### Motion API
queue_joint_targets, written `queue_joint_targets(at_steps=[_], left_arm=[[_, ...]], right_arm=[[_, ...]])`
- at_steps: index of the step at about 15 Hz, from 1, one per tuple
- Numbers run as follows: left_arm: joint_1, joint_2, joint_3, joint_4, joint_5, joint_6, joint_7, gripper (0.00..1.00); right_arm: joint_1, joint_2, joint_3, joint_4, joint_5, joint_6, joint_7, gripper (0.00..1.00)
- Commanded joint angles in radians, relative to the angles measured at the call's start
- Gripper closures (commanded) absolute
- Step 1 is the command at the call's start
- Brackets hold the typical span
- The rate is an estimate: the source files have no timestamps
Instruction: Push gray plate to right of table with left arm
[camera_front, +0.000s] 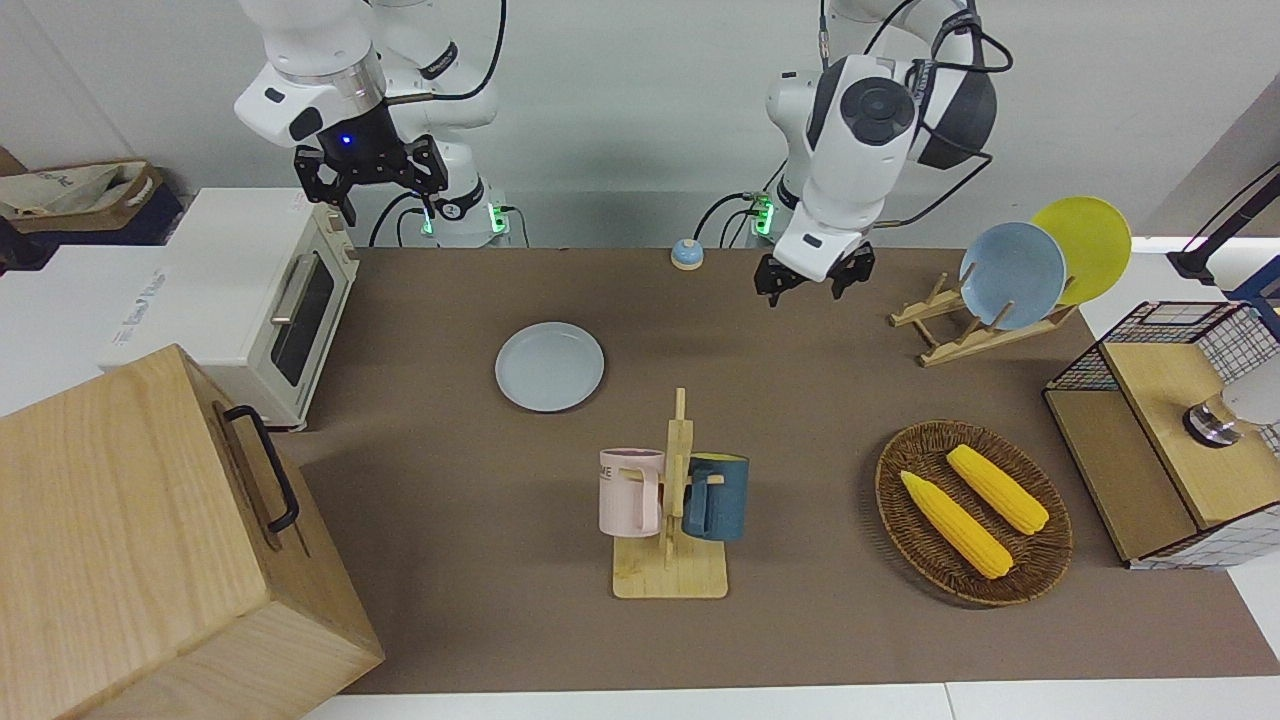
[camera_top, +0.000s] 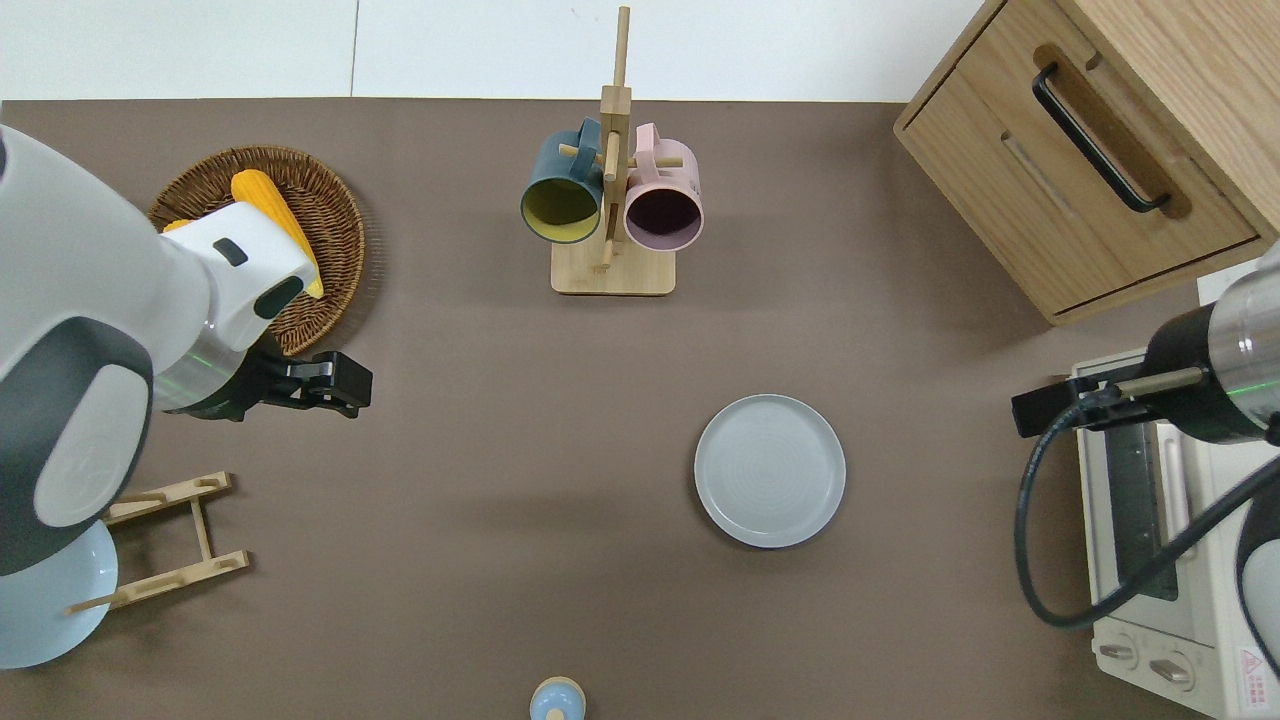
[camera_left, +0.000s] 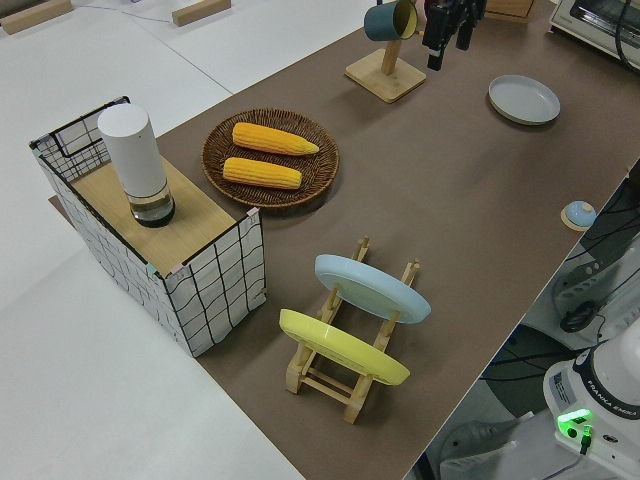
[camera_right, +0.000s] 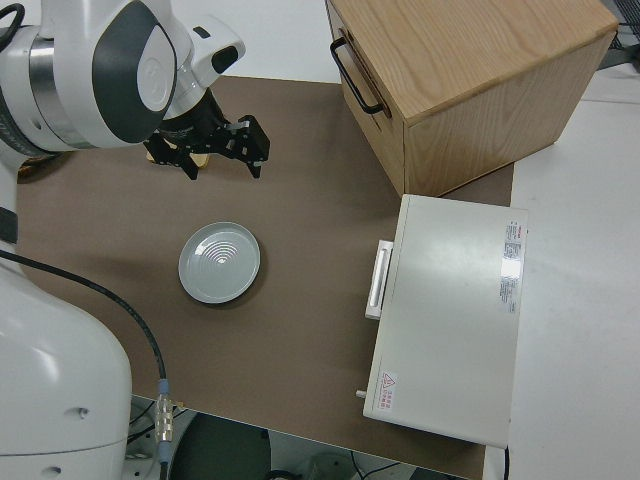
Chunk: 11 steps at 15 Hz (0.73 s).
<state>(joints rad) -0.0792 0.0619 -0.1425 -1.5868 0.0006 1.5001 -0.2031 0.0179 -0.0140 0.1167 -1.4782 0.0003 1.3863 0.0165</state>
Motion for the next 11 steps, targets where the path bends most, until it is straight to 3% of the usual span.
queue_joint_targets(at_steps=[1,8,11], left_arm=[[0.03,0.009,-0.008,0.073,-0.005,-0.061,0.068,0.0],[0.102,0.01,-0.006,0.114,-0.014,-0.061,0.218,0.0],[0.108,0.016,-0.003,0.114,-0.011,-0.061,0.223,0.0]], right_arm=[[-0.019,-0.003,0.015,0.009,0.004,-0.013,0.013,0.017],[-0.019,-0.003,0.015,0.009,0.004,-0.013,0.013,0.017],[-0.019,-0.003,0.015,0.009,0.004,-0.013,0.013,0.017]])
